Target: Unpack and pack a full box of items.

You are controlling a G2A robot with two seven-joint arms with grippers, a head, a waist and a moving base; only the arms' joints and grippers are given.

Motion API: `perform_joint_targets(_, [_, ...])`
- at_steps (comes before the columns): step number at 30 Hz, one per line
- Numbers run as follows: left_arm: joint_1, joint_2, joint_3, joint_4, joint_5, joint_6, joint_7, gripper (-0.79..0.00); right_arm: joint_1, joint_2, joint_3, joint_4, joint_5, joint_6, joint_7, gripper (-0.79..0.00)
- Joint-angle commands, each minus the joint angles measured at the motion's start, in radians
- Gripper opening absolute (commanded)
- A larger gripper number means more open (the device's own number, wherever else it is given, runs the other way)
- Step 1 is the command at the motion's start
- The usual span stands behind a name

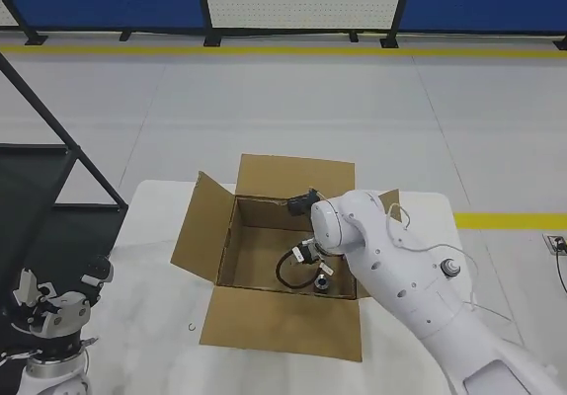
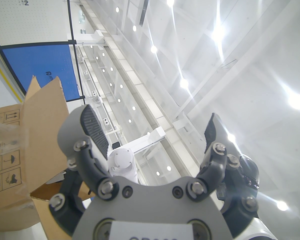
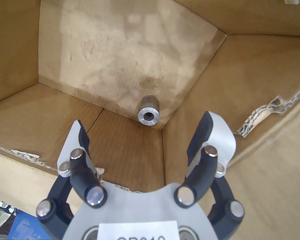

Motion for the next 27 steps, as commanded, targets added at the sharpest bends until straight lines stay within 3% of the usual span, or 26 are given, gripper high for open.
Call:
perform_joint_targets(1, [0.0,0.0,0.0,0.0,0.0,0.0,0.0,0.0,-0.014,-0.001,-0.004,0.0,-0.002,0.001,-0.027,0.0])
perform_joint_targets(27, [0.0,0.0,0.0,0.0,0.0,0.0,0.0,0.0,0.029,-0.117,-0.098,0.374,0.132,-0.077,-0.131,0.0])
